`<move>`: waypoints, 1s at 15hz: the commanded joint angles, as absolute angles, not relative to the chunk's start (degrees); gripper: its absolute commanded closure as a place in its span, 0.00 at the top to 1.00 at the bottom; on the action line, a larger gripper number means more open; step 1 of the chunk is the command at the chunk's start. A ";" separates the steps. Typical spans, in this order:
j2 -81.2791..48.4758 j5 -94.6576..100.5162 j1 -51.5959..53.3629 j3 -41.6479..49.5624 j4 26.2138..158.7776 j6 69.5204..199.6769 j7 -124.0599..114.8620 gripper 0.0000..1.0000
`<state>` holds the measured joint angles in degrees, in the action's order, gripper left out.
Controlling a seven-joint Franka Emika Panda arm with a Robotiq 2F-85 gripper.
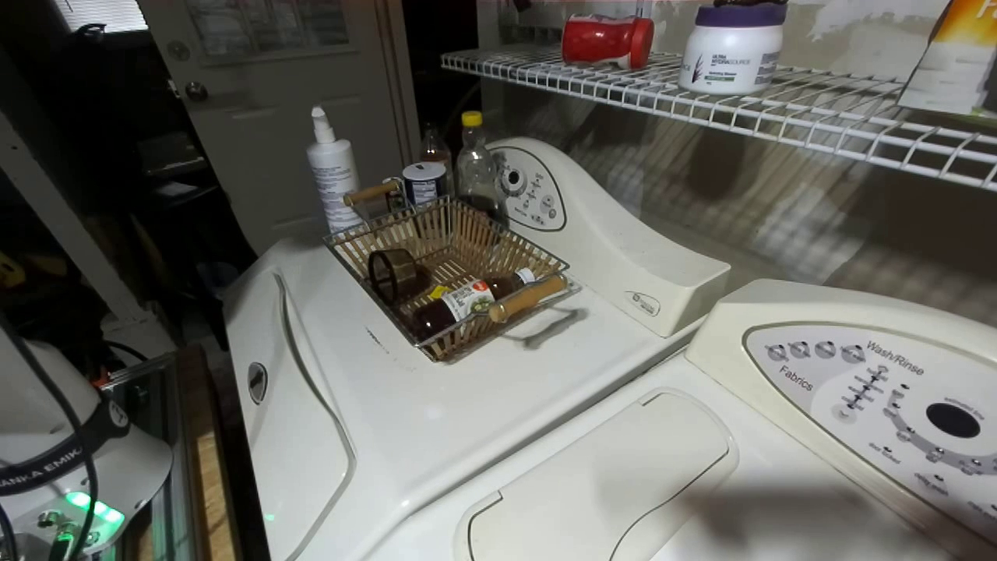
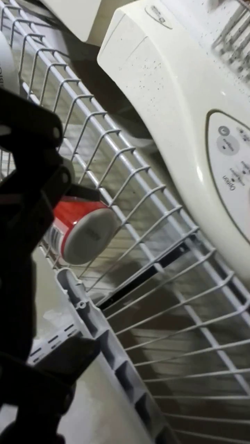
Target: Place the container on the left side of the bottom shelf upright.
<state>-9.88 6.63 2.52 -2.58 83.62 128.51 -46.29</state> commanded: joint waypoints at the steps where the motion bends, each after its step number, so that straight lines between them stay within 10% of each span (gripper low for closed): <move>1: -15.83 12.76 4.65 1.01 76.63 132.46 -56.38 1.00; 15: -26.82 16.50 4.02 4.63 60.97 119.39 -65.41 1.00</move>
<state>-22.74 17.70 4.10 4.45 67.05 122.15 -63.44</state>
